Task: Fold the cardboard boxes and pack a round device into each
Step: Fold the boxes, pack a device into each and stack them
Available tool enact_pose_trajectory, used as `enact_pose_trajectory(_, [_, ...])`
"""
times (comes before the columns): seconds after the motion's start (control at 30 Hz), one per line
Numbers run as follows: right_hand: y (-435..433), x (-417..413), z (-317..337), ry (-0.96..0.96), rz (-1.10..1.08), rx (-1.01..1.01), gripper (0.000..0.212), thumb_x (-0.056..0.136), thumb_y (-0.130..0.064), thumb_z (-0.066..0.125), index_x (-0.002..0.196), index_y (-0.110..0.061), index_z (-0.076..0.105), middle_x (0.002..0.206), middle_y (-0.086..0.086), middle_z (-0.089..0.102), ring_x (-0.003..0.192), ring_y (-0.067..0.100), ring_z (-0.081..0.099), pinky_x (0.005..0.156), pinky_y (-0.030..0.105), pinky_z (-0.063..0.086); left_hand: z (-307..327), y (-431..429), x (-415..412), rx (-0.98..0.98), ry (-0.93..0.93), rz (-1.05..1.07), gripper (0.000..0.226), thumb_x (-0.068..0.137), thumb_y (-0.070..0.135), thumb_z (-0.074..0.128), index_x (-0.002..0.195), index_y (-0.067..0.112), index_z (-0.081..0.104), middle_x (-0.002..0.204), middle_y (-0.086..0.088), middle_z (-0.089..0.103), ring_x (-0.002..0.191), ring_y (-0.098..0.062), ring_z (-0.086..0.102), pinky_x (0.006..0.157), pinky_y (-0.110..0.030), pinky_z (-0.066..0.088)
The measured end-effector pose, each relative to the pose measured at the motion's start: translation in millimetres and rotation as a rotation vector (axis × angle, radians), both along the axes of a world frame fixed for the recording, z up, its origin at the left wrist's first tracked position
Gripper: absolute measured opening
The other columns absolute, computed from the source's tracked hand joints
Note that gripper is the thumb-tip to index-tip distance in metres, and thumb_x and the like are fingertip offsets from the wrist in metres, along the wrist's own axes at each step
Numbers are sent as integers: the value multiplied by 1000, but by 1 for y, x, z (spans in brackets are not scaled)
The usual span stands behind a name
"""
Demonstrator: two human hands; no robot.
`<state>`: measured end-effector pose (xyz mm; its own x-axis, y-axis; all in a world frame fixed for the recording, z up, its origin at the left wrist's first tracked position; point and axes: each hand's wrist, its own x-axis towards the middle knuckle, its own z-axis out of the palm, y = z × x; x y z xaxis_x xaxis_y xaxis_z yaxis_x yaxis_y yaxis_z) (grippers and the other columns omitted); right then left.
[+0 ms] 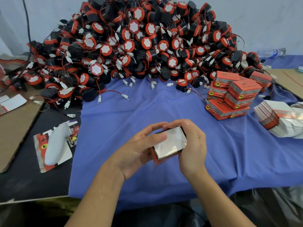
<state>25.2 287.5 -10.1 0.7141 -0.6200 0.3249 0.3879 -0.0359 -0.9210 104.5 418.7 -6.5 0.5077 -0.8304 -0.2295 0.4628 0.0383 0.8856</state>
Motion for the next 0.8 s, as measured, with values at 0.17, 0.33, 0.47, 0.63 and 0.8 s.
enact_pose_trajectory(0.17, [2,-4,-1,-25,24,-59,43,101,-8,33,80,-3,70,83,2,77,78,9,71,69,15,51,-4,3,-3,-38,-6,-95,88,75,46,87,150,19,49,146,-16,57,126,-32,58,114,-56,40])
enact_pose_trajectory(0.33, [-4,-3,-9,23,1,-50,35,100,-15,44,80,-8,72,82,6,75,77,14,70,67,21,52,-7,1,-2,27,-82,-40,103,62,62,90,149,24,50,140,-11,63,123,-25,62,110,-47,46])
enact_pose_trajectory(0.47, [-12,-1,-20,45,-158,-192,21,99,-28,59,89,-17,73,89,-1,75,84,13,69,73,21,51,-4,1,-1,272,-291,202,93,66,93,58,143,43,51,136,10,65,132,-8,55,113,-40,44])
enact_pose_trajectory(0.63, [-15,7,-30,-64,-123,-433,15,101,-27,61,111,-19,70,113,-12,74,124,15,65,111,35,46,-11,1,6,264,103,152,54,91,61,62,129,24,70,122,-21,72,105,-29,73,89,-39,61])
enact_pose_trajectory(0.8, [-25,11,-39,94,-8,-564,42,108,-46,45,146,-32,52,156,-19,47,151,9,33,119,32,36,-24,0,14,60,-91,259,88,78,16,89,150,29,40,130,-5,71,121,-23,68,106,-43,51])
